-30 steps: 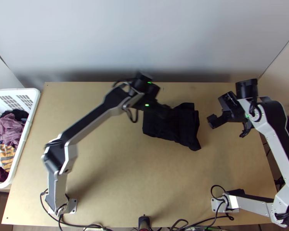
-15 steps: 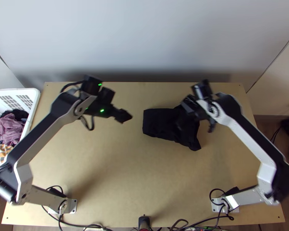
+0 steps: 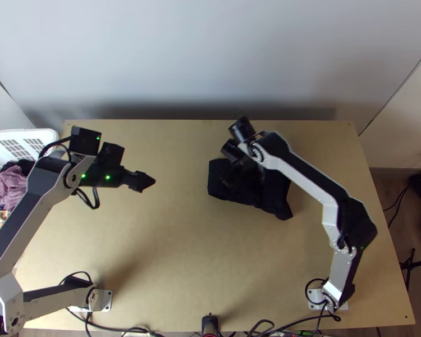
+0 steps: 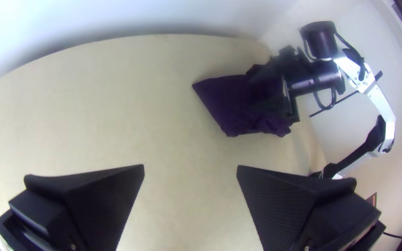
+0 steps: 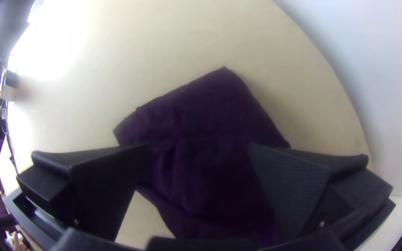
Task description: Fold the t-shirt
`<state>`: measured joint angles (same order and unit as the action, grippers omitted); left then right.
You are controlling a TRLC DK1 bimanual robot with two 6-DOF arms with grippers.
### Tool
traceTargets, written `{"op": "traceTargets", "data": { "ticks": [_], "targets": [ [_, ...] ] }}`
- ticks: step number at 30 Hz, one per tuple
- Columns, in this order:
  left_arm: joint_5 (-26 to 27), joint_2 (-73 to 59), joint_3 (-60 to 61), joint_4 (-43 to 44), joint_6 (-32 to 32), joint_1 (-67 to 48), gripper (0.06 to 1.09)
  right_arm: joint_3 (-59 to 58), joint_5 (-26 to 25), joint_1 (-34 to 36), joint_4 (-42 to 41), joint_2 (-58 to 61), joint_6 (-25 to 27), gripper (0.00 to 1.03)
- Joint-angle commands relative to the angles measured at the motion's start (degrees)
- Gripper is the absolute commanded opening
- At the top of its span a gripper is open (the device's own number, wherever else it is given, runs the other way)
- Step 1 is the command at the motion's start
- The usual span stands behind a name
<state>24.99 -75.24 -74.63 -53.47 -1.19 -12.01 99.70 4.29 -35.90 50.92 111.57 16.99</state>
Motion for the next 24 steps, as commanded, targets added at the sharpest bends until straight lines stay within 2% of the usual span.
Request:
{"op": "traceTargets", "data": {
  "ticks": [1,12,24],
  "targets": [
    [-0.30,2.91,1.94,-1.02,0.84,2.78,1.03,-3.46,0.36,-2.42,-2.58,2.86,-0.38,0.98],
    [-0.30,3.52,1.86,-1.63,0.75,2.17,1.03,-10.76,0.28,-0.14,-6.88,3.66,0.06,0.98],
    [-0.30,3.79,1.42,-1.81,0.75,1.99,1.03,-15.41,0.28,6.72,-8.99,2.95,2.25,0.98]
  ]
}}
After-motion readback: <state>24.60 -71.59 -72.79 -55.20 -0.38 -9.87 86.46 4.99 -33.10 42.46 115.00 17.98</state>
